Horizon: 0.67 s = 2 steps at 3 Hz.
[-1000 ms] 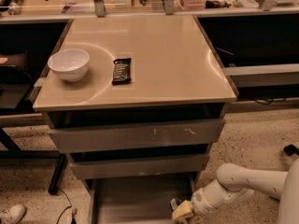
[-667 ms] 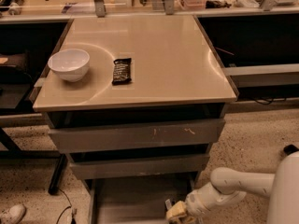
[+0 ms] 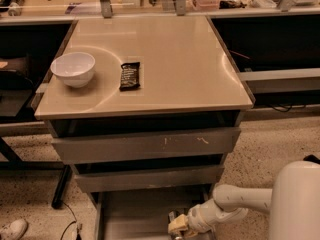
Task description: Place redbull can into bottom drawer
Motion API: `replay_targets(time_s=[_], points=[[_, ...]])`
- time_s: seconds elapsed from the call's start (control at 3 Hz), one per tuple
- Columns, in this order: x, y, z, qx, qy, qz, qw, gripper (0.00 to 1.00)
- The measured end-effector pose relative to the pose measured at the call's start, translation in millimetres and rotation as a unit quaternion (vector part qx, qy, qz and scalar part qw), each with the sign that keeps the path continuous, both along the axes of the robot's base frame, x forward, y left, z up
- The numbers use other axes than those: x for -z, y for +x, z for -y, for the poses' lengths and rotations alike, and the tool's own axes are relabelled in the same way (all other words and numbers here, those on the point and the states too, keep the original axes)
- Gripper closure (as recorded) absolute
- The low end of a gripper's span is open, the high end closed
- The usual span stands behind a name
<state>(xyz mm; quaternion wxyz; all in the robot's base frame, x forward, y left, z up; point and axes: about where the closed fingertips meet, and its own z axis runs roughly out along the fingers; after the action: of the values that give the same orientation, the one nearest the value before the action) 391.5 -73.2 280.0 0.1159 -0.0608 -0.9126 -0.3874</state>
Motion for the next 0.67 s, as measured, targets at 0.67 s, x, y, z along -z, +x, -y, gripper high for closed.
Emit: replay_targets(time_s=[0.67], points=[[15, -2, -12, -0.004, 0.009, -0.009, 0.9999, 1.0]])
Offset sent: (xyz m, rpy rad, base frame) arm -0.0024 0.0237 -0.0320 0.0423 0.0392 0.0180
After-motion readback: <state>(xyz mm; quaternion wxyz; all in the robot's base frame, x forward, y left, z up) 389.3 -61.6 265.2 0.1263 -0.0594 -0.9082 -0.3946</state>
